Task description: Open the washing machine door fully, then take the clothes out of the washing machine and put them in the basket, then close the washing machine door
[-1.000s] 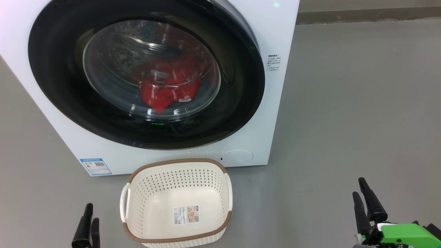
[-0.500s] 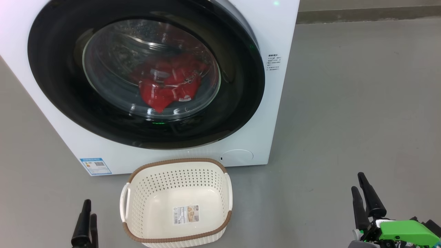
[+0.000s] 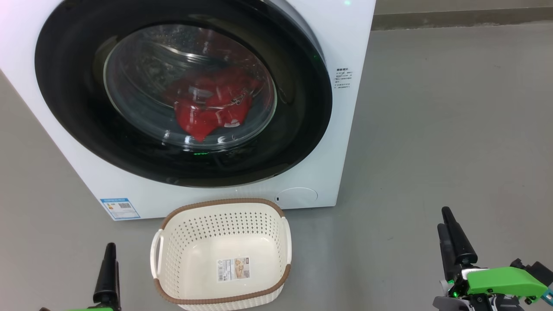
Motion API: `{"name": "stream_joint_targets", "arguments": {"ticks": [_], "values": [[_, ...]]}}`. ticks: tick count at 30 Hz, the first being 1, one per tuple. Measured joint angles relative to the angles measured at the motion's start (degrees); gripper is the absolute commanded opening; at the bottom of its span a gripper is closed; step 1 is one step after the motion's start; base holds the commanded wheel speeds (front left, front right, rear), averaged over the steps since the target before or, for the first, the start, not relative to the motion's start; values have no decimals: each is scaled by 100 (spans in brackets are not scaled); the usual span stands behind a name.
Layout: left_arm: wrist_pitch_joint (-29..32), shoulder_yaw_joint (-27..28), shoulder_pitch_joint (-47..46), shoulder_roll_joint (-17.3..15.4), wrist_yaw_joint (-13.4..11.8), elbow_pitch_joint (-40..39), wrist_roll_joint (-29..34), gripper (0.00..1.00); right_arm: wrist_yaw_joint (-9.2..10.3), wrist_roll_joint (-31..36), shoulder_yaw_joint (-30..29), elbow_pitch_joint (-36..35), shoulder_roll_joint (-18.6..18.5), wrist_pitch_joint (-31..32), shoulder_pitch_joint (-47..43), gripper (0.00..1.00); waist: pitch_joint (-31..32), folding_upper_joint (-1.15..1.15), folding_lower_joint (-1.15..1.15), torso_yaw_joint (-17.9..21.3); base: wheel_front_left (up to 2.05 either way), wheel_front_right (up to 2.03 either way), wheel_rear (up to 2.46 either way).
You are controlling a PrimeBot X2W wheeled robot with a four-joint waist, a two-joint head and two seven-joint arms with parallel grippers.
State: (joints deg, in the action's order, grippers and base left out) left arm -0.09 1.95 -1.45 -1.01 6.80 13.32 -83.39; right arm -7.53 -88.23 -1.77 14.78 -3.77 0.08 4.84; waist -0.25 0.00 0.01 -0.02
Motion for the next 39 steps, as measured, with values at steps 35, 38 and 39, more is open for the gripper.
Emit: {"name": "stream_joint_targets", "arguments": {"ticks": [35,38,39], "values": [[-563,-332,-7,-224,1,-342,3048,100,0,3106,668,-176,-336,-595,269,100,-32,0,0,9,0,0,0],[-614,-370,-7,-259,1,-341,3376,100,0,3454,682,-156,-345,-650,272,100,-30,0,0,6,0,0,0],[-642,-379,-7,-274,1,-341,3515,100,0,3578,689,-141,-345,-676,276,100,-29,0,0,5,0,0,0]]}}
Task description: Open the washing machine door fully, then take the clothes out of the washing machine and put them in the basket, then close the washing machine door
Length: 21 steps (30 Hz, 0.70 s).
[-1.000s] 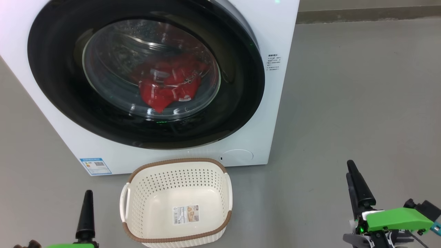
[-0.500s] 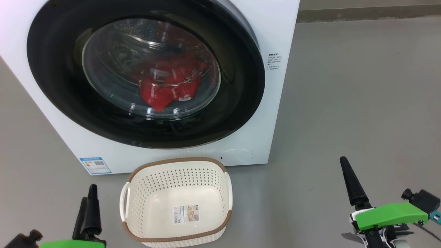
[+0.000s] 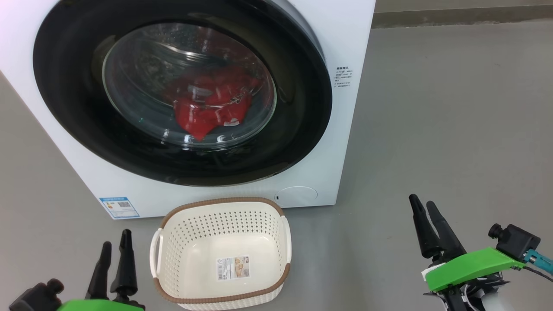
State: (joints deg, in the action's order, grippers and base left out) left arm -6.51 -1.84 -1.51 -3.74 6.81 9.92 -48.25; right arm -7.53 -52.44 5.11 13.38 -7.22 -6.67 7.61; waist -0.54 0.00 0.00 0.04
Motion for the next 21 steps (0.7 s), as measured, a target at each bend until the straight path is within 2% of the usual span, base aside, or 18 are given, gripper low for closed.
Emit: {"name": "stream_joint_targets", "arguments": {"ticks": [13,21], "values": [[-218,-14,0,2,5,70,1385,100,0,1159,126,22,0,-198,76,100,13,0,0,-11,0,0,0],[-337,-32,-1,13,8,64,1920,100,0,1770,166,265,-38,-334,127,100,32,0,0,-19,0,0,0]]}}
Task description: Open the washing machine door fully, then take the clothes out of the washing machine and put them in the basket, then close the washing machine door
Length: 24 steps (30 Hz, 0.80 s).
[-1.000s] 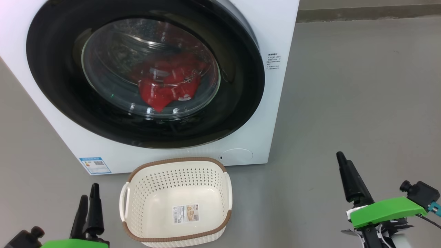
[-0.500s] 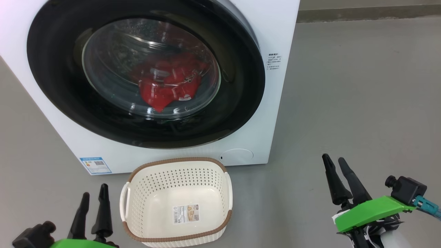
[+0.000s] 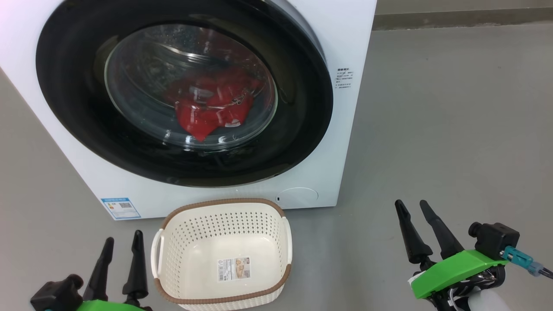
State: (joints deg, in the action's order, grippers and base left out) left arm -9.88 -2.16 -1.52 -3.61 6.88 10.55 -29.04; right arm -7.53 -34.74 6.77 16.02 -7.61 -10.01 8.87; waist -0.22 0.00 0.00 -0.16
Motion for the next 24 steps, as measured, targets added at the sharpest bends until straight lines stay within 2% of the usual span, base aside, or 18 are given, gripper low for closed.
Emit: {"name": "stream_joint_targets", "arguments": {"ticks": [24], "values": [[-400,4,-11,24,44,-55,1419,100,0,1555,187,508,-89,-377,211,100,25,0,0,-23,0,0,0]]}}
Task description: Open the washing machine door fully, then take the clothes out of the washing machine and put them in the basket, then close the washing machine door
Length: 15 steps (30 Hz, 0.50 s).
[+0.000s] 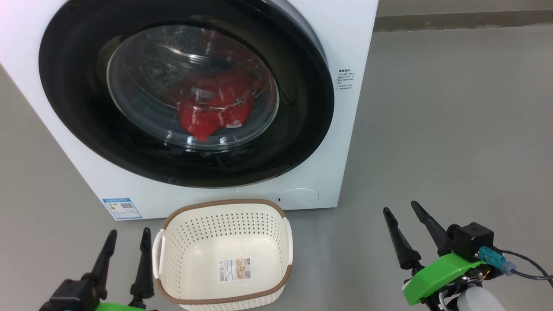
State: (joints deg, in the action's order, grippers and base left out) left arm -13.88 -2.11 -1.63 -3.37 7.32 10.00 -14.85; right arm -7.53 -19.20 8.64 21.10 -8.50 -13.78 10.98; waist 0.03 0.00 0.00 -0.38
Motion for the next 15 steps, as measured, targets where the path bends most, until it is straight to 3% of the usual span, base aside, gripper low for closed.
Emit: {"name": "stream_joint_targets", "arguments": {"ticks": [15], "values": [[-41,69,0,22,0,49,218,100,0,247,-15,23,-19,-47,107,100,1,0,0,5,0,0,0]]}}
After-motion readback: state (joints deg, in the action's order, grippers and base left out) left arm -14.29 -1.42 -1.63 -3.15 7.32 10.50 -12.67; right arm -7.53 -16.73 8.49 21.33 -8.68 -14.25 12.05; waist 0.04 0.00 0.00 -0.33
